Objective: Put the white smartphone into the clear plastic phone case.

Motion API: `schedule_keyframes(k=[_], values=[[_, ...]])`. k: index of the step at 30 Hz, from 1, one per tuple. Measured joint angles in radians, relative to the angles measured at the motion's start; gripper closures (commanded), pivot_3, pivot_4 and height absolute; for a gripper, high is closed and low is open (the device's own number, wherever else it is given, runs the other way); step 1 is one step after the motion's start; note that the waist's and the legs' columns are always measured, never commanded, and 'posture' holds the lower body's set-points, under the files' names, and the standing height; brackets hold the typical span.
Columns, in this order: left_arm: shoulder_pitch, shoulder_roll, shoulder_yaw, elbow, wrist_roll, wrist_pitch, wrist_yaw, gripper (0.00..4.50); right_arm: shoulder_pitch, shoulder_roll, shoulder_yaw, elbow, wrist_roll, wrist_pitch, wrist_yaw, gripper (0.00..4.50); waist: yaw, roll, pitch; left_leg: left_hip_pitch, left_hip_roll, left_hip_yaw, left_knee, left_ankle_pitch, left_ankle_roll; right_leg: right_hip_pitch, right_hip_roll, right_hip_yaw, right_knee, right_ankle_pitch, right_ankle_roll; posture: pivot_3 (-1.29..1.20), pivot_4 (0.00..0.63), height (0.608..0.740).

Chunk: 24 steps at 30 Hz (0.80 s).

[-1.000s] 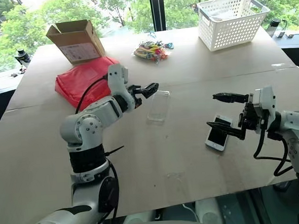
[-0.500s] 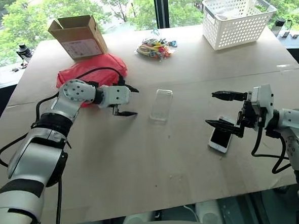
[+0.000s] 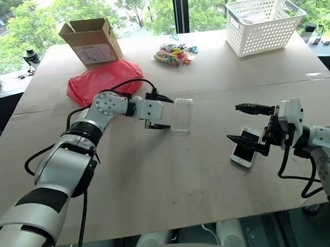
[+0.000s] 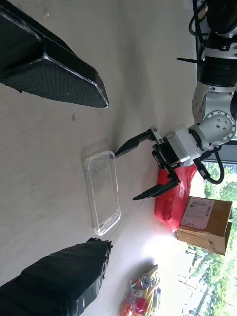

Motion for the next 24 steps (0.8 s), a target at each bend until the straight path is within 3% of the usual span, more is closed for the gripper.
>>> schedule_keyframes(k=[8,16,24], values=[[-0.005,-0.066,0.069,0.055,-0.023,0.161,0.008,0.03,-0.007,-0.069,0.010,0.013,-0.087,0.072,-0.068,0.00,0.012,0.001,-0.001,0.000,-0.003,-0.004,0.003,0.001,0.001,0.003,-0.001,-0.001,0.000,0.002,0.003,0.00,0.150,0.740],[-0.009,-0.101,0.084,0.058,-0.021,0.201,0.007,0.03,0.006,-0.065,0.010,0.013,-0.100,0.128,-0.105,0.00,0.025,0.003,-0.003,0.000,-0.005,-0.006,0.004,0.001,0.001,0.004,-0.002,-0.003,0.000,0.002,0.003,0.00,0.150,0.740],[-0.017,-0.219,0.083,0.057,-0.017,0.196,-0.001,0.03,0.028,-0.061,0.009,0.013,-0.100,0.127,-0.099,0.00,0.017,0.003,-0.003,-0.002,-0.005,-0.006,0.003,0.001,0.001,0.004,-0.003,-0.003,-0.003,0.001,0.005,0.00,0.150,0.740]])
